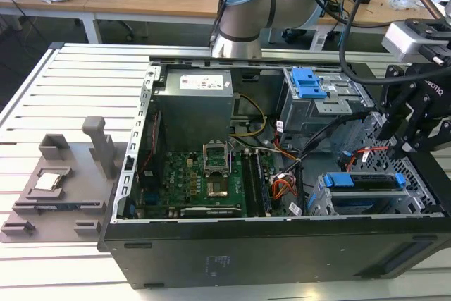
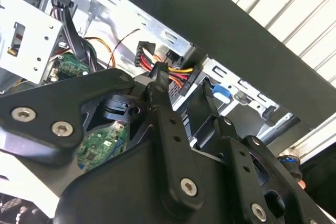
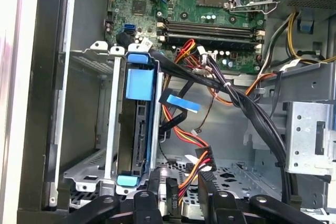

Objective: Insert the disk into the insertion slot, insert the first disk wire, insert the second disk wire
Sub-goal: 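Insert the first disk wire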

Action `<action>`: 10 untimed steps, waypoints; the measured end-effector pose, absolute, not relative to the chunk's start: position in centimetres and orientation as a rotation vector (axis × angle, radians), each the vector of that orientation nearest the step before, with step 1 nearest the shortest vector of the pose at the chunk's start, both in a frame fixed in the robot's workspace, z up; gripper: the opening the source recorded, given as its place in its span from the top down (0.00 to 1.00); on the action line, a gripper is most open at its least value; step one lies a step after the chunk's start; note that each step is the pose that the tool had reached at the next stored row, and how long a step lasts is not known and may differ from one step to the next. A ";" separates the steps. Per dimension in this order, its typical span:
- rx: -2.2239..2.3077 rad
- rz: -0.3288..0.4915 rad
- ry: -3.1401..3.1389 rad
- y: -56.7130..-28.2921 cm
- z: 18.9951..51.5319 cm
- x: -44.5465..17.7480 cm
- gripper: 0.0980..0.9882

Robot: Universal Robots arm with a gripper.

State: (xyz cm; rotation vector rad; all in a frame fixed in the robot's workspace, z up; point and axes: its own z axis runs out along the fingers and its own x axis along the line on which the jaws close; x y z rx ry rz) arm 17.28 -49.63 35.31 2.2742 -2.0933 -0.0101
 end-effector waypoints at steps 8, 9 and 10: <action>2.281 -0.007 -2.082 -49.6 35.2 17.5 0.64; 2.281 -0.006 -2.082 -49.6 35.2 17.5 0.66; 2.281 -0.006 -2.081 -49.6 35.2 17.4 0.80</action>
